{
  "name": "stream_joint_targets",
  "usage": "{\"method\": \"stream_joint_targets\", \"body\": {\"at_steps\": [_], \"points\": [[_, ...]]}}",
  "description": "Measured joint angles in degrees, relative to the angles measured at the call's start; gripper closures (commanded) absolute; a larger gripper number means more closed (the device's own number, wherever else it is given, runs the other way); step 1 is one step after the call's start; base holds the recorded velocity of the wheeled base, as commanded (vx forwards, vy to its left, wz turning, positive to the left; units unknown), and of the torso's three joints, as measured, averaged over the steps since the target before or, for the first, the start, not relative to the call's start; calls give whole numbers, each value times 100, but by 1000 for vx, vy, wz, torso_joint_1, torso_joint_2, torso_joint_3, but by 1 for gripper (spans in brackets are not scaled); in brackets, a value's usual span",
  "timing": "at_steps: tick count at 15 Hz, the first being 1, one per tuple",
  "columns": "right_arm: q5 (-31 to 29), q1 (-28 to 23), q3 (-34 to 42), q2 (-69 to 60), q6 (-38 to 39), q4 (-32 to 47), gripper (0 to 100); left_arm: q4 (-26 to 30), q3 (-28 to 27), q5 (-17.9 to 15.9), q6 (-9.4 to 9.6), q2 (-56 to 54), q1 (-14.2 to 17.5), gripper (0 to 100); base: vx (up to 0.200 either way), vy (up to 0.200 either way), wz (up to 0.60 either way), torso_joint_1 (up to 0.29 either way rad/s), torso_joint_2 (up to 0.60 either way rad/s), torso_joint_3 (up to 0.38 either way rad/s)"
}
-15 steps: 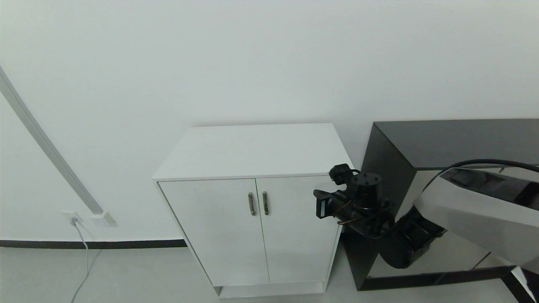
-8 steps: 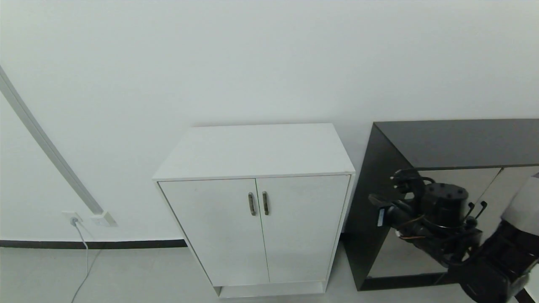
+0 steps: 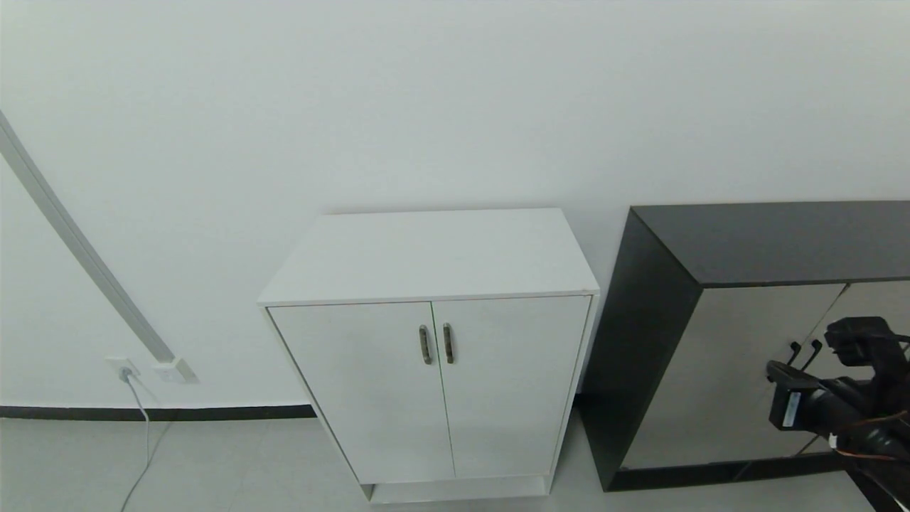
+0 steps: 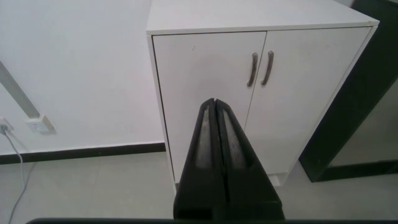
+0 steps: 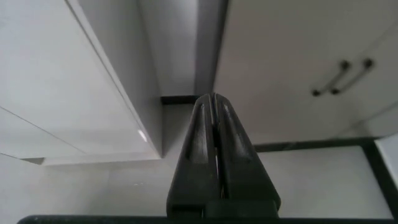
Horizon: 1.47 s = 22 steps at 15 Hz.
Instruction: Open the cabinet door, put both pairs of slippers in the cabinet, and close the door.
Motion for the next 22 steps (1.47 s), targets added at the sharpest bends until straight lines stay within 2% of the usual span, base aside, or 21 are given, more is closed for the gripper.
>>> {"method": "stream_joint_targets", "body": {"at_steps": [3, 13, 18, 22], "points": [[30, -77, 402, -841, -41, 446, 100, 0, 0, 0, 0, 0, 0, 100, 0, 0, 0, 0, 0, 0], [1080, -93, 523, -4129, -33, 4847, 100, 0, 0, 0, 0, 0, 0, 100, 0, 0, 0, 0, 0, 0], [1595, -62, 523, -5632, -168, 6561, 100, 0, 0, 0, 0, 0, 0, 100, 0, 0, 0, 0, 0, 0], [1657, 354, 523, -6491, -256, 7546, 100, 0, 0, 0, 0, 0, -4, 100, 0, 0, 0, 0, 0, 0]]}}
